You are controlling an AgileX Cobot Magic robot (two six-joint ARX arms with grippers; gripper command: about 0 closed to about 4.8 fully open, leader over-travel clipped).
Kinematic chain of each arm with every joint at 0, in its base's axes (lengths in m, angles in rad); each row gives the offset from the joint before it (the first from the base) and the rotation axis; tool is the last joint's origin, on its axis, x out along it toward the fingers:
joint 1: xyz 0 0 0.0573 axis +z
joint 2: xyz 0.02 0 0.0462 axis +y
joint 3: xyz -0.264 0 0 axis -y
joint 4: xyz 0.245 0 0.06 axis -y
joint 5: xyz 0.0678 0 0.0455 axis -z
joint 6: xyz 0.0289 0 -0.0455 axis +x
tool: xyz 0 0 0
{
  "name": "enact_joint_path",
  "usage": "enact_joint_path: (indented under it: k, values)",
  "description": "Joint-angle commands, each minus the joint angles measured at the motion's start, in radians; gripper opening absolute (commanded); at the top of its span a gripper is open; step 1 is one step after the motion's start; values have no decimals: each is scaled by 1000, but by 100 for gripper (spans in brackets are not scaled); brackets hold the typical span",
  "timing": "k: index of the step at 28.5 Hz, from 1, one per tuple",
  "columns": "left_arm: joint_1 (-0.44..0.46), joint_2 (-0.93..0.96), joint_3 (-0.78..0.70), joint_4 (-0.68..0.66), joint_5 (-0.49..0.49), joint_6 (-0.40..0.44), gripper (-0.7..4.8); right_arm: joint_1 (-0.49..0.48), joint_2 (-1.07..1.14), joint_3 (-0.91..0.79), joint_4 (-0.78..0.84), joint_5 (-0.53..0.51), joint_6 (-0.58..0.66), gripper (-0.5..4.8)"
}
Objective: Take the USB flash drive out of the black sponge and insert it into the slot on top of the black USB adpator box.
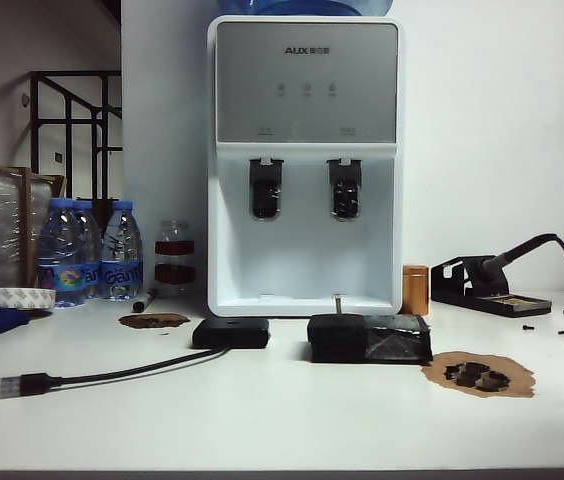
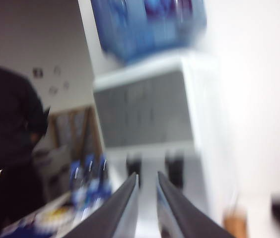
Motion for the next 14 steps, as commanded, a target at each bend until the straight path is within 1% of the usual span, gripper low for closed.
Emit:
enact_joint_path:
  k: [1,5,7,8,9,10,11,13,14]
  values:
    - [9,129,55,115,215,0,-4,1,34,144,-59,79,-114,68]
    - [11,275,119,121,344,0,-4,1,165,309,-148,67,-134,68]
    - [13,340,140,135,443,1,-4,1,240,382,-202,26,-151,68]
    - [13,390,145,181,512,1,-4,2,301,437,-237,18,-170,68]
    - [13,423,145,213,541,2,-4,2,349,473,-254,29,-186,68]
    - [12,472,145,259,550,2,-4,2,394,500,-252,35,-202,68]
    - [12,502,145,278,550,2,-4,3,417,511,-246,48,-201,68]
    - [12,553,145,299,551,2,-4,8,452,518,-222,55,-202,68]
    - [12,576,145,301,555,2,-4,18,473,519,-208,79,-198,68]
